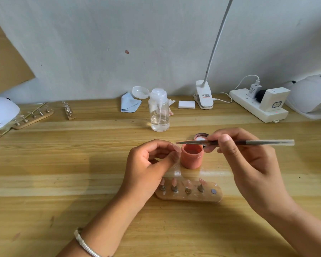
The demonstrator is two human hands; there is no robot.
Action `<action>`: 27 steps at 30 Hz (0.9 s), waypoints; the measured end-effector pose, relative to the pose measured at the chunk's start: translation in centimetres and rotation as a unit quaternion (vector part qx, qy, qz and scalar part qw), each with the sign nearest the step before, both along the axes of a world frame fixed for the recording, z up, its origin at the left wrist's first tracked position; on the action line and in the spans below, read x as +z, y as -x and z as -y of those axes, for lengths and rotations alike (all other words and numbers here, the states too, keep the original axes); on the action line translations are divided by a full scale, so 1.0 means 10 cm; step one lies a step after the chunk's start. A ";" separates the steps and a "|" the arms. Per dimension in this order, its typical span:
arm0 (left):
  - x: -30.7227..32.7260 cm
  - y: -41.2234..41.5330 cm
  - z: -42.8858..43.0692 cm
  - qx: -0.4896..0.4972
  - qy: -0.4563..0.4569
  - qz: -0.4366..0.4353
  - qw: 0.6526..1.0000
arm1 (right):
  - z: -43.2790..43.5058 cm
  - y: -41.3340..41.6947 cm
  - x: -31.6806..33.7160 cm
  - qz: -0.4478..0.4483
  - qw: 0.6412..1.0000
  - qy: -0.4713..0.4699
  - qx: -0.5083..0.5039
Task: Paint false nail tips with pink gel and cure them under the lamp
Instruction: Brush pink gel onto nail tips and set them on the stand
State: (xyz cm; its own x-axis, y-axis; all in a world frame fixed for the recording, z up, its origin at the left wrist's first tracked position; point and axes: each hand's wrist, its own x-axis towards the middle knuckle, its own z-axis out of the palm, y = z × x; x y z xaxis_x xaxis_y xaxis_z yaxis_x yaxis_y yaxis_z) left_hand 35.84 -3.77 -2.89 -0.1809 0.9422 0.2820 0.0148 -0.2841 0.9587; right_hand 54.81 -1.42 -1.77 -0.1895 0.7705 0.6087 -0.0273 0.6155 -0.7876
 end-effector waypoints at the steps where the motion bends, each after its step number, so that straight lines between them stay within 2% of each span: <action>1: 0.00 0.00 0.00 0.000 0.000 0.003 1.000 | 0.01 0.00 0.00 0.006 1.000 0.002 0.007; 9: 0.02 0.00 0.01 -0.001 0.000 0.010 1.000 | 0.00 -0.04 -0.02 -0.013 1.000 -0.005 -0.023; 14: 0.01 0.00 0.01 -0.004 0.002 0.008 1.000 | 0.02 0.01 -0.02 0.014 1.000 -0.002 -0.006; 21: 0.01 0.00 0.01 -0.005 -0.001 0.012 1.000 | 0.02 -0.02 -0.01 -0.010 1.000 -0.007 -0.026; 27: 0.00 0.00 0.00 0.002 0.006 0.011 1.000 | 0.02 0.03 -0.03 0.007 1.000 0.003 -0.025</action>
